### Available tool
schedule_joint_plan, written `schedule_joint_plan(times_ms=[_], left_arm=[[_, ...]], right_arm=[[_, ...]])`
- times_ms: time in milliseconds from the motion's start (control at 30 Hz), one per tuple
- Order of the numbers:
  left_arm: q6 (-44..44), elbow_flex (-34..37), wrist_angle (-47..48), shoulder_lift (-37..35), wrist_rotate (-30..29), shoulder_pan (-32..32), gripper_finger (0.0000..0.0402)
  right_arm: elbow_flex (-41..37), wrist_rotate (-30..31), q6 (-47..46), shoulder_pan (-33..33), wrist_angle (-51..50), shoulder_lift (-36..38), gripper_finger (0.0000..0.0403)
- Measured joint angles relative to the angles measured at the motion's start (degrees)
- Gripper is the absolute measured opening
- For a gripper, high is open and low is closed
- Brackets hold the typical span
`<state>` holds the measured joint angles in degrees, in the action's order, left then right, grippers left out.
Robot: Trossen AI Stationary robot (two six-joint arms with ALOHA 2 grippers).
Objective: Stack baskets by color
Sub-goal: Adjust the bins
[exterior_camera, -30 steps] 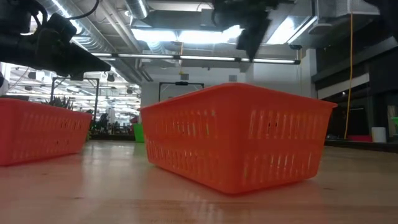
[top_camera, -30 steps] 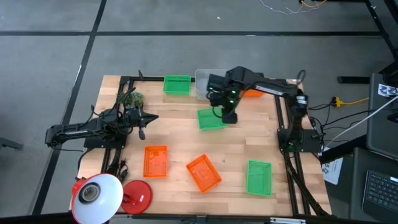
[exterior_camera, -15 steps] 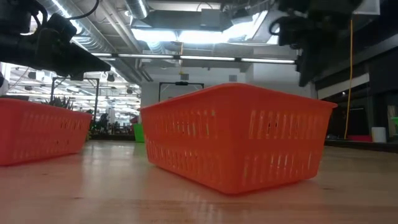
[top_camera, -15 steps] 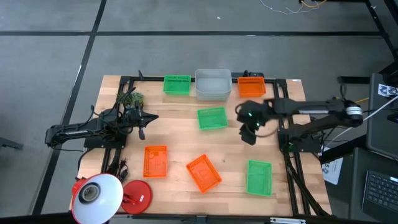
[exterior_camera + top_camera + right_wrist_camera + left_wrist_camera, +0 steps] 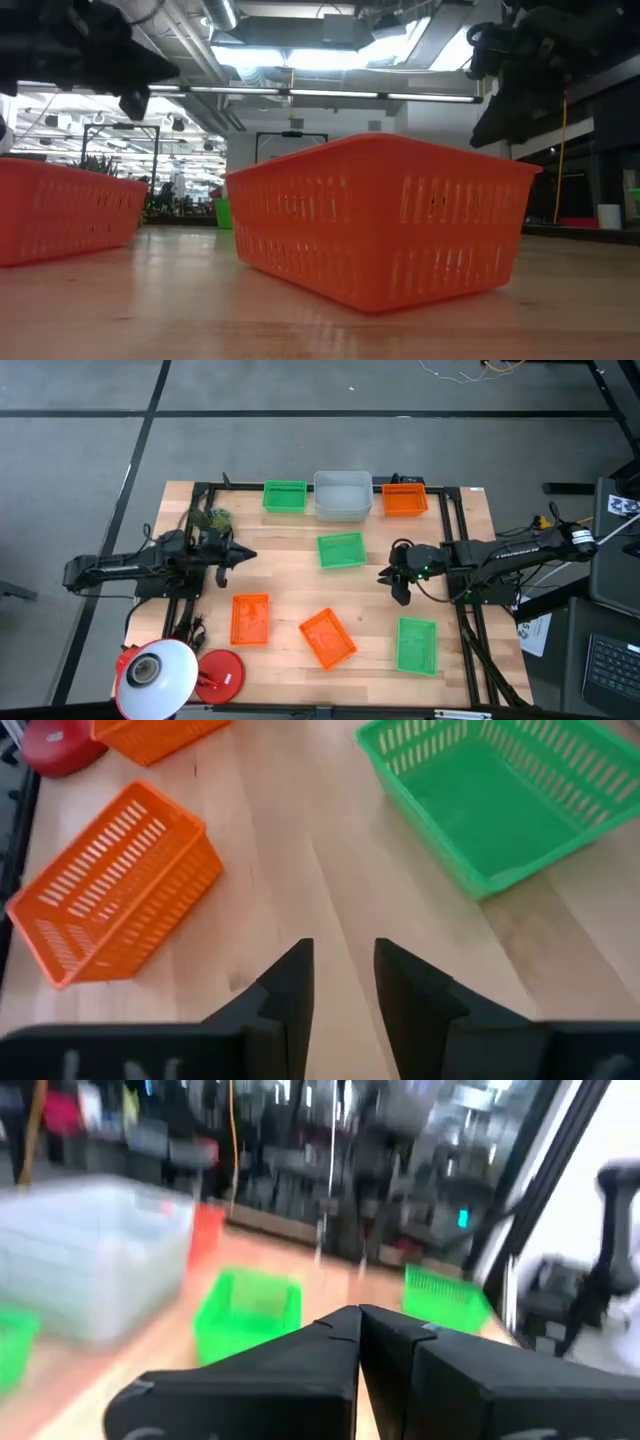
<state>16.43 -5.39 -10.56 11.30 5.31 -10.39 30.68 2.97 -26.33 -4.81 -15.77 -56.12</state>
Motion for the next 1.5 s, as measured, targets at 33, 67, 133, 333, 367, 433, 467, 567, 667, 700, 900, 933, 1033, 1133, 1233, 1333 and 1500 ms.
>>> schedule_joint_plan(times_ms=[33,67,133,333,367,433,467,567,667,700,900,933,1033,1133,1233,1333,1500], left_arm=[[0.0,-1.0,0.0,2.6,0.8,0.0,0.0],[0.0,-2.2,-0.2,5.2,1.7,0.0,0.0],[-0.5,-5.2,-0.4,11.1,4.0,0.0,0.0],[-1.7,-16.6,4.8,30.2,12.9,2.2,0.0],[-1.3,-18.4,7.7,33.3,13.2,3.1,0.0],[-0.5,-22.4,14.5,39.5,13.3,5.3,0.0],[-0.5,-24.7,18.6,42.1,13.3,6.5,0.0],[0.7,-31.7,33.2,48.0,12.4,10.7,0.0],[7.2,-38.5,43.0,53.1,10.6,15.9,0.0],[9.6,-40.3,45.3,54.5,10.5,17.8,0.0],[23.0,-45.2,48.9,62.5,8.6,29.1,0.0],[24.6,-45.0,49.9,64.6,8.0,30.3,0.0],[27.0,-45.0,50.8,70.7,3.3,32.9,0.0],[24.5,-45.0,46.5,76.0,-4.2,34.2,0.0],[19.4,-45.0,38.6,79.4,-9.7,32.8,0.0],[13.7,-45.0,28.8,82.1,-15.2,29.0,0.0],[-1.6,-45.0,7.3,84.3,-20.7,21.5,0.0]], right_arm=[[0.0,0.0,-0.6,-0.1,0.1,0.0,0.0106],[0.0,0.0,-1.2,-0.3,0.1,0.0,0.0106],[0.0,0.0,-2.0,-0.7,0.1,0.0,0.0106],[0.0,0.0,-2.0,-0.8,0.2,0.0,0.0106],[0.0,0.0,-1.9,-0.8,0.2,0.0,0.0106],[0.0,0.0,-2.0,-0.8,0.2,0.0,0.0106],[0.0,0.0,-1.9,-0.8,0.1,0.0,0.0106],[0.0,-2.1,-2.0,-0.8,0.1,0.0,0.0106],[0.0,-4.9,-2.0,-0.8,-0.3,0.0,0.0106],[0.0,-5.5,-2.0,-0.8,-0.3,0.0,0.0106],[0.0,-5.9,-1.7,-0.8,-0.3,0.0,0.0106],[0.0,-5.9,-1.4,-0.8,-0.3,0.0,0.0106],[0.0,-6.0,0.0,-0.8,-0.3,0.0,0.0106],[0.0,-6.0,1.0,-0.8,-0.3,0.0,0.0106],[0.0,-6.0,1.1,-0.8,-0.3,0.0,0.0106],[0.0,-6.0,1.0,-0.8,0.4,0.0,0.0106],[0.0,-6.0,1.0,-0.8,2.7,0.0,0.0106]])
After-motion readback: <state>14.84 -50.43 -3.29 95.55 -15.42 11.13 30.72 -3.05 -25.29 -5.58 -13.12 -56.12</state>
